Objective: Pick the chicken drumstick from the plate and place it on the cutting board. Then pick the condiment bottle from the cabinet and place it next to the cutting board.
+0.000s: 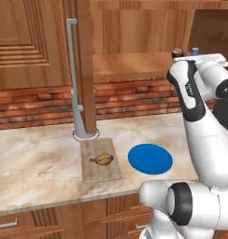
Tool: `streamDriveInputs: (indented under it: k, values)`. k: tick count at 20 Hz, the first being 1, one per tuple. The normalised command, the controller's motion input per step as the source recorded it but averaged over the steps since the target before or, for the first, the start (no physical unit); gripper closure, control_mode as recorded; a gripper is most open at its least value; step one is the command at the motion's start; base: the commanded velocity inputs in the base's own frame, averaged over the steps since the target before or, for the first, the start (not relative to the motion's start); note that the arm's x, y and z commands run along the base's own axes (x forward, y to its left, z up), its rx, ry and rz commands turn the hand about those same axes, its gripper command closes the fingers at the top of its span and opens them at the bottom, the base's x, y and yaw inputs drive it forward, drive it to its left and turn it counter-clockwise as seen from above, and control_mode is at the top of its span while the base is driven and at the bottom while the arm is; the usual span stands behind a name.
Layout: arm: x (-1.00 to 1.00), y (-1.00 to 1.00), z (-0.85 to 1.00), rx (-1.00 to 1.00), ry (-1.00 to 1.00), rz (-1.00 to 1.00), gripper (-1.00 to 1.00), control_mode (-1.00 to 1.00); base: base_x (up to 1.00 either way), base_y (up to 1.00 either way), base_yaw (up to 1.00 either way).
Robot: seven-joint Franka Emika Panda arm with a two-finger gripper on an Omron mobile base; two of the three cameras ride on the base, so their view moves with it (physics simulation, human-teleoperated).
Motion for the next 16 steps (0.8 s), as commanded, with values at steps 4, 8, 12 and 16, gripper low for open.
streamDriveInputs:
  k: [4,8,12,16]
  values:
    - [-0.84,0.0,0.06,0.0,0.08,0.0,1.0,-1.0,0.0,0.0,0.0]
    - [-0.91,0.03,0.03,0.0,0.12,0.01,1.0,-1.0,0.0,0.0,0.0]
    - [-0.96,0.13,0.0,0.04,0.15,0.01,1.0,-1.0,0.0,0.0,0.0]
    - [-0.96,0.21,0.0,0.09,0.16,0.01,1.0,-1.0,0.0,0.0,0.0]
